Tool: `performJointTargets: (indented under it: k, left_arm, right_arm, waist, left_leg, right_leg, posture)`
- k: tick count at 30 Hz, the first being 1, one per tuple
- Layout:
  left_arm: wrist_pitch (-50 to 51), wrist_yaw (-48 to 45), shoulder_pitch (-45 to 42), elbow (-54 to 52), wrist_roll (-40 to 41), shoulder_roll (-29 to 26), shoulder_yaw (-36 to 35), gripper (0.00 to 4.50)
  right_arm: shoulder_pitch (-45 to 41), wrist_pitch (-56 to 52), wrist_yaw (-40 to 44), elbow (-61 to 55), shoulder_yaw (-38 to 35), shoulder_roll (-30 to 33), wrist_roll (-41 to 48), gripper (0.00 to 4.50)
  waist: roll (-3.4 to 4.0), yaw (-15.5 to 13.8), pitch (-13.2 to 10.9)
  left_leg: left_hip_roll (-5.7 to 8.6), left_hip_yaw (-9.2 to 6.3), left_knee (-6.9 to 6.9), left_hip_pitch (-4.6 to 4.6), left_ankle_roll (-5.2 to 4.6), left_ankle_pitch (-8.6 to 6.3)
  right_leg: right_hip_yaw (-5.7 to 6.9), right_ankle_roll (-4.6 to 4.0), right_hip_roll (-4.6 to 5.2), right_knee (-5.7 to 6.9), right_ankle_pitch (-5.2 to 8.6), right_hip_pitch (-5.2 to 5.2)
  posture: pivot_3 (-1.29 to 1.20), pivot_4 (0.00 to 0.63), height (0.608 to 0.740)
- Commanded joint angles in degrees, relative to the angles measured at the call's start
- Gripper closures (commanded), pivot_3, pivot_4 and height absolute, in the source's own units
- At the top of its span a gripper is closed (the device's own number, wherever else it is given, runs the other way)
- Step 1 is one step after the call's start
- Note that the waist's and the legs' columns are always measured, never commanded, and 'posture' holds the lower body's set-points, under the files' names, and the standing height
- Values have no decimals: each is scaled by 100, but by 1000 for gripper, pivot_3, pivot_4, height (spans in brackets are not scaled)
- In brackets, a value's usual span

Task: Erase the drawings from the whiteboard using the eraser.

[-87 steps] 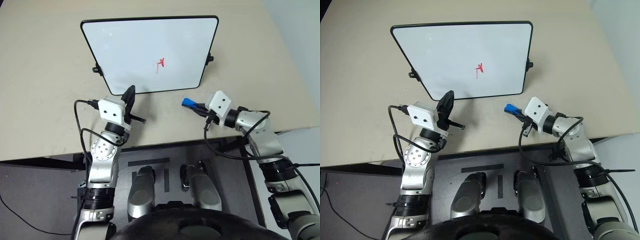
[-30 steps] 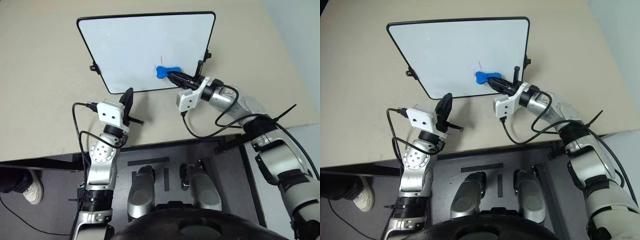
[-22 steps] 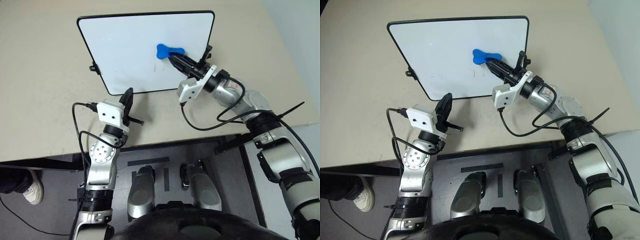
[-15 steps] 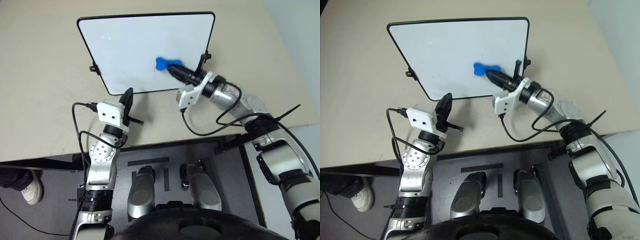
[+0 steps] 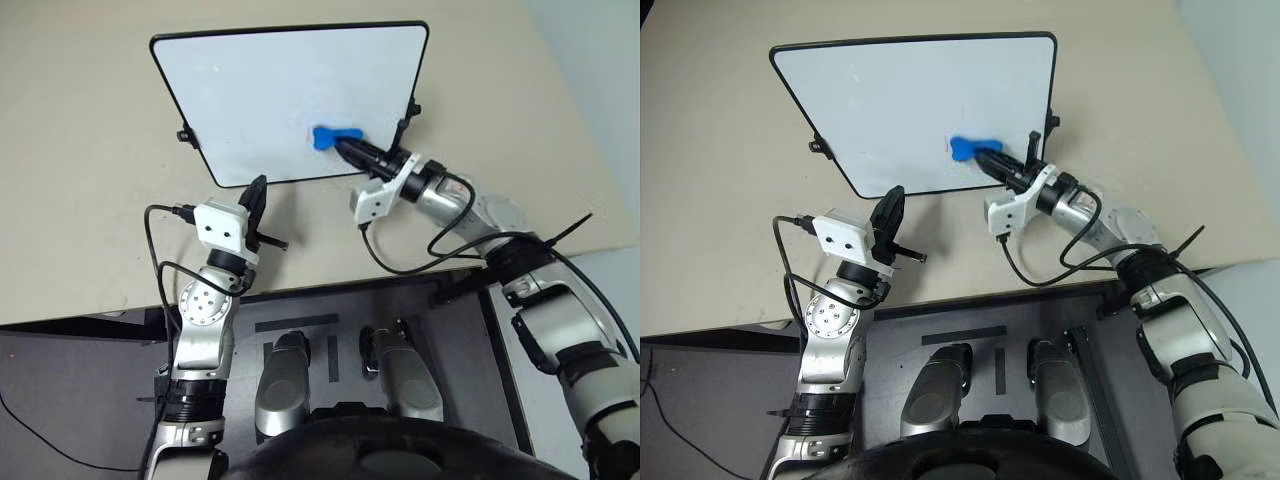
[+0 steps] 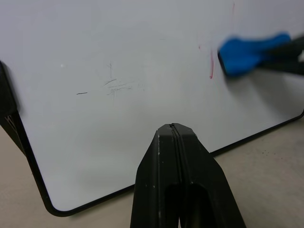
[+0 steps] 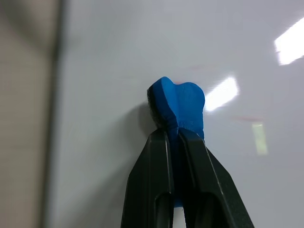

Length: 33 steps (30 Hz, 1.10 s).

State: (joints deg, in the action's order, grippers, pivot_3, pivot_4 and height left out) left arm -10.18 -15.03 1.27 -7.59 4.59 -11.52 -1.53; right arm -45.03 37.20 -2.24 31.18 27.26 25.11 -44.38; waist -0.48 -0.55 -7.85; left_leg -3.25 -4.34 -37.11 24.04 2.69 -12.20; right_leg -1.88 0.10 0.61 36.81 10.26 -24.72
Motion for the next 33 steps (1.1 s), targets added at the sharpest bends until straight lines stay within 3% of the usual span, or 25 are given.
performJointTargets:
  k: [1, 6, 14, 20, 33]
  left_arm:
    - [-90, -18, -54, -99, -1, 1, 14, 4500]
    - [-97, -20, -43, -103, 4, 1, 14, 4500]
    - [-124, -52, -83, -48, 18, -8, 14, 4500]
    - [-145, -67, -155, 33, 13, -4, 19, 4500]
    - [-162, -82, -126, 4, 0, 10, -4, 4500]
  right_arm:
    - [-207, -306, -484, -332, -513, 130, 32, 4493]
    - [-172, -439, -520, -426, -498, 136, 34, 4493]
    - [76, 17, 863, -109, 143, -147, 458, 4493]
    - [-42, -38, 1270, 187, 330, -409, 396, 4493]
    - [-195, -564, -189, -246, -280, -272, 15, 4493]
  waist:
    - [0, -4, 0]
    - [0, -5, 0]
    - [-1, 1, 1]
    - [-1, 3, 1]
    - [1, 9, 0]
  left_leg:
    - [0, 0, 0, 0, 0, 0]
    - [0, 1, -1, 0, -1, 2]
    - [-3, 1, 0, -1, -1, 2]
    - [-17, 2, 2, 3, 2, 0]
    - [-29, 2, 3, 3, 9, -5]
  right_leg:
    - [0, 0, 0, 0, -1, 0]
    - [0, 2, 1, -1, -3, 3]
    - [-1, 5, -6, -6, -1, 3]
    - [-1, 1, -16, -15, 2, -1]
    - [-1, -13, -19, -21, -16, -3]
  posture:
    - [0, 150, 740]
    - [0, 150, 740]
    - [0, 150, 740]
    - [0, 150, 740]
    - [0, 150, 740]
